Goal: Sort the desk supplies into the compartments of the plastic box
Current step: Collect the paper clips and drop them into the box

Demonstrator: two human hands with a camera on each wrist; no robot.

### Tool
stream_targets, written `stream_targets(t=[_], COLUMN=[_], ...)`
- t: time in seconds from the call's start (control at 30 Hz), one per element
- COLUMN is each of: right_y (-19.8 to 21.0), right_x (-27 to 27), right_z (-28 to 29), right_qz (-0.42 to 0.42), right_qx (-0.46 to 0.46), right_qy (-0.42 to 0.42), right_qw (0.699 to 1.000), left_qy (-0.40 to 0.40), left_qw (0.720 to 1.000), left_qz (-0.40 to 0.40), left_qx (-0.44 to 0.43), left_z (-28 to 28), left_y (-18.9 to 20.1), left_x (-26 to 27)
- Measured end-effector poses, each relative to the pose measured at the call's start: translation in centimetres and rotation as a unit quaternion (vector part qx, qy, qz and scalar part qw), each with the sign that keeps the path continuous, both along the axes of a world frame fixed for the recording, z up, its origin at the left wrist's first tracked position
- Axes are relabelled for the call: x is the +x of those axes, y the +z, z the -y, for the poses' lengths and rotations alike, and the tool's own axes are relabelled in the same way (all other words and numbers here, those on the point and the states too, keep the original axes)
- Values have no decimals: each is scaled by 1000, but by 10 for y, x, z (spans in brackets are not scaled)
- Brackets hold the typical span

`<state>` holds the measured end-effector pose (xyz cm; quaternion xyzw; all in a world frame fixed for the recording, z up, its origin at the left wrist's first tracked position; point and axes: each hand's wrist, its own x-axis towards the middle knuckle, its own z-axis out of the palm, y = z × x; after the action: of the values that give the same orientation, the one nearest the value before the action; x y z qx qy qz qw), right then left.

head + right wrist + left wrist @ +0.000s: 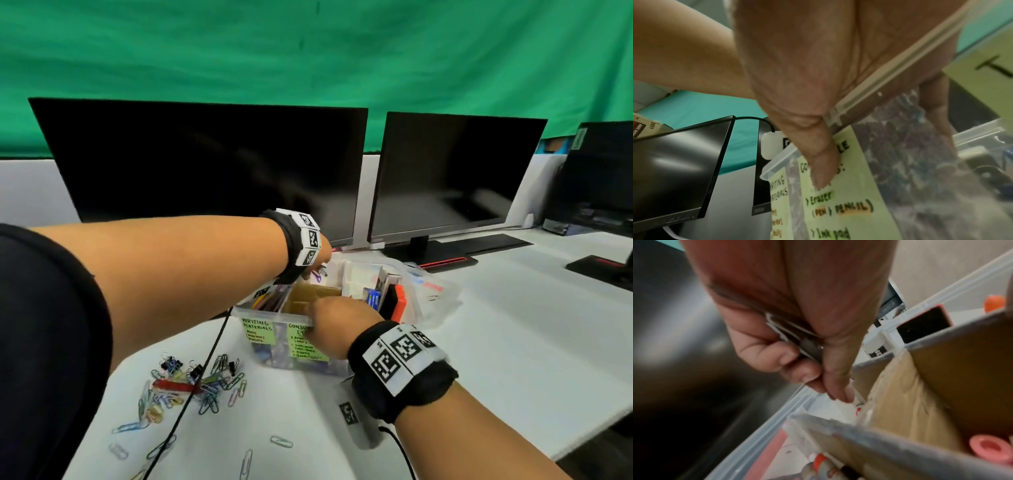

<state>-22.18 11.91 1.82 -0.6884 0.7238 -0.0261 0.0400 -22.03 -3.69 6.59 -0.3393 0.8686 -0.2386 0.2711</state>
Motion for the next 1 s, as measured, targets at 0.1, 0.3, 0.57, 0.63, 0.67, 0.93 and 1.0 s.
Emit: stream_targets(t=[0.1,0.3,0.57,0.63,0.67,0.93,1.0], right_y=[1,1,1,-1,-2,7,9], right_x=[-1,0,-1,1,2,20,39], right_z=[-1,0,2,3,4,5,10], right_qz=[-2,2,6,-4,-11,16,-14], right_qx=[-2,-1,-5,-8,-10,5,-50], right_qy=[9,5,-24,-32,-34,-22,-48], right_qw=[1000,1000,1000,999,999,1000,998], left_qy=[-25,-48,-83,-79,-79,6,37], left_qw=[999,996,989,983,979,962,957], left_qz=[41,65,-122,-166,-187,-272,-283], left_qx=[-2,-25,-2,-1,0,38,42], left_z=[-5,-36,-44,-46,-47,-60,-55], left_y=[-7,2,19,17,15,-22,-31], left_x=[-9,0,50,78,95,219,239])
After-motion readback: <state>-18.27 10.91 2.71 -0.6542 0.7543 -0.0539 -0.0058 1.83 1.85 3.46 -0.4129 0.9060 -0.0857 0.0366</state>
